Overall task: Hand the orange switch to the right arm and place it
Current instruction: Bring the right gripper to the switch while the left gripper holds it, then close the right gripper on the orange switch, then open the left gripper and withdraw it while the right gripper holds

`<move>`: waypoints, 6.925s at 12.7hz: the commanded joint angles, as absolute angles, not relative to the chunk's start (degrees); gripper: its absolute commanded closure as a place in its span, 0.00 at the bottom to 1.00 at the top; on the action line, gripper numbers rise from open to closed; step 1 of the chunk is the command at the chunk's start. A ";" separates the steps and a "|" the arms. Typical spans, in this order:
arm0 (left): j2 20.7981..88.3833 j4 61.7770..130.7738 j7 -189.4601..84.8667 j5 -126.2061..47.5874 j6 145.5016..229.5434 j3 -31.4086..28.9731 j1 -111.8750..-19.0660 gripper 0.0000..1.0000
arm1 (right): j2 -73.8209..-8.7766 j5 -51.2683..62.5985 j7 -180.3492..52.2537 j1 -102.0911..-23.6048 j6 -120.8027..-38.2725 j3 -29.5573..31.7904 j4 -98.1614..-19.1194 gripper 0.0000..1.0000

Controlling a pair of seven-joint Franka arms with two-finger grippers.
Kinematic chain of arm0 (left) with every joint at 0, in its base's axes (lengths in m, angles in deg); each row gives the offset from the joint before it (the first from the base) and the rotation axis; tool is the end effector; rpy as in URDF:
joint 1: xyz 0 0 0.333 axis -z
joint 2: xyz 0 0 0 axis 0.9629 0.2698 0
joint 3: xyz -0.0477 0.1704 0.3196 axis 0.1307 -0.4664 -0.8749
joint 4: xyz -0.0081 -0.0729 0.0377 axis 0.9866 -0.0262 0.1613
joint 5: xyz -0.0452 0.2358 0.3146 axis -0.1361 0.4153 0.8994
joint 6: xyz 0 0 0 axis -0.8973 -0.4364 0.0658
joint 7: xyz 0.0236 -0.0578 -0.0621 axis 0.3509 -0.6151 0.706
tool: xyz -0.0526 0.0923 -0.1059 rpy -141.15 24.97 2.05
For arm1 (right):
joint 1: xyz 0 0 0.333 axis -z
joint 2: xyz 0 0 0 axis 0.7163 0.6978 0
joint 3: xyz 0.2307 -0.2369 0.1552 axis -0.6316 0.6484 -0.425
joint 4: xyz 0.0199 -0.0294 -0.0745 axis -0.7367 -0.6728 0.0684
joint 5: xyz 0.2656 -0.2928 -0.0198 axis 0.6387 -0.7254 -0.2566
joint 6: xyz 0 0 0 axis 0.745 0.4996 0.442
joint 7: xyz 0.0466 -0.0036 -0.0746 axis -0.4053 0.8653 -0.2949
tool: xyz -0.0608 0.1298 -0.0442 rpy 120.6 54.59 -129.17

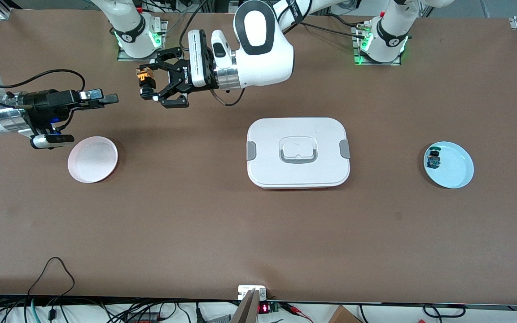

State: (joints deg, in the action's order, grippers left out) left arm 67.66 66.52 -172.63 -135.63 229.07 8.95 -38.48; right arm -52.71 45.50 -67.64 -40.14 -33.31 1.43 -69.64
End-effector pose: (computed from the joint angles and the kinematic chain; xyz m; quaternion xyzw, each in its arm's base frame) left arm 0.5012 -0.6753 0.4971 0.5914 -0.4092 0.4780 0.5044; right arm 0.5562 0.0629 0.4866 -0.7072 0.0792 0.2368 0.6615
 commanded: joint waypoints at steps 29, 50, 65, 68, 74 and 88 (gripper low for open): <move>68.61 64.06 -172.65 -136.67 230.14 8.32 -37.25 0.97 | -60.46 54.16 -69.64 -48.12 -42.23 0.68 -81.00 0.01; 68.70 64.06 -172.65 -136.58 230.14 8.32 -37.25 0.97 | -62.65 53.81 -71.67 -48.65 -41.52 0.68 -82.84 0.78; 67.99 67.57 -169.23 -137.02 222.54 8.85 -47.42 0.00 | -62.65 53.81 -71.85 -48.21 -41.61 1.03 -82.75 0.86; 68.95 70.73 -168.96 -136.84 200.87 8.58 -59.36 0.00 | -62.57 52.33 -72.37 -47.07 -41.88 1.29 -82.75 0.86; 72.12 71.18 -169.14 -118.69 179.10 8.23 -77.56 0.00 | -62.57 40.65 -78.17 -46.37 -42.49 3.58 -82.40 0.86; 76.17 56.43 -163.71 -68.69 165.37 4.28 -106.16 0.00 | -62.65 -8.12 -100.40 -46.28 -60.67 5.42 -80.73 0.86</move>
State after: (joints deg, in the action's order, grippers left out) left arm 77.19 60.61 -167.29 -76.13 165.90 5.16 -107.68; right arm -61.69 -2.97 -97.52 -46.53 -58.33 5.73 -80.64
